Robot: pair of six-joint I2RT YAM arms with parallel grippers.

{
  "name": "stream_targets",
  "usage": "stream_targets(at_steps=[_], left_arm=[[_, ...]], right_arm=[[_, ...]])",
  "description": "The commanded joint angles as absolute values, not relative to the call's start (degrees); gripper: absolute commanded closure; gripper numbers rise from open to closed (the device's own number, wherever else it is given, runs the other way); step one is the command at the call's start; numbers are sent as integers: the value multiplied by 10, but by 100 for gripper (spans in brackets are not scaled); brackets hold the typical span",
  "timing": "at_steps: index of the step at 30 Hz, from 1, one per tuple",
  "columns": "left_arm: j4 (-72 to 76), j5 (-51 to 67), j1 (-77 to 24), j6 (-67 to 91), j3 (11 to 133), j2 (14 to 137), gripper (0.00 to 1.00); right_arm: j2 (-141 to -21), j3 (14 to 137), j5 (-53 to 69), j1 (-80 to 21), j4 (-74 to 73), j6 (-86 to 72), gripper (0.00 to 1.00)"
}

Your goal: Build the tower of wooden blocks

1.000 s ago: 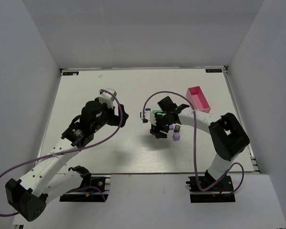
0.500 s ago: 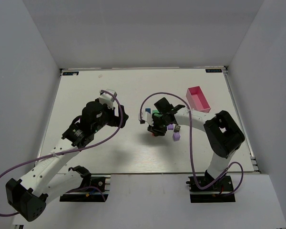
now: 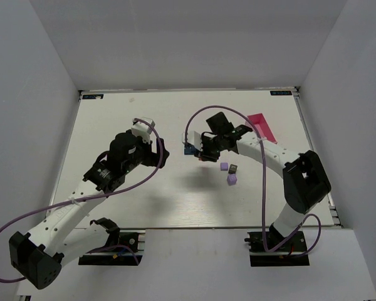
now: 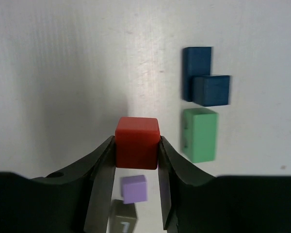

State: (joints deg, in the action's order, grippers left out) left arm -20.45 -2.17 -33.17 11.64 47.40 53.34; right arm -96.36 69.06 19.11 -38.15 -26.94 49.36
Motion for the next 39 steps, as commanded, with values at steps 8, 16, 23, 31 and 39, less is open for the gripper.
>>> stream_targets(at_steps=[8, 16, 23, 31, 39], left_arm=[[-194, -13, -330, 102, 467, 543, 3], [-194, -13, -330, 102, 467, 548, 3], [-194, -8, -330, 102, 467, 548, 3], [-194, -8, -330, 102, 467, 548, 3], [-194, -8, -330, 102, 467, 548, 3]], right_arm=[[-1057, 900, 194, -340, -430, 640, 100], [-1135, 977, 206, -323, -491, 670, 100], [-1157, 990, 210, -321, -493, 676, 98], [-1179, 996, 209, -322, -477, 664, 96], [-1191, 994, 209, -321, -461, 654, 93]])
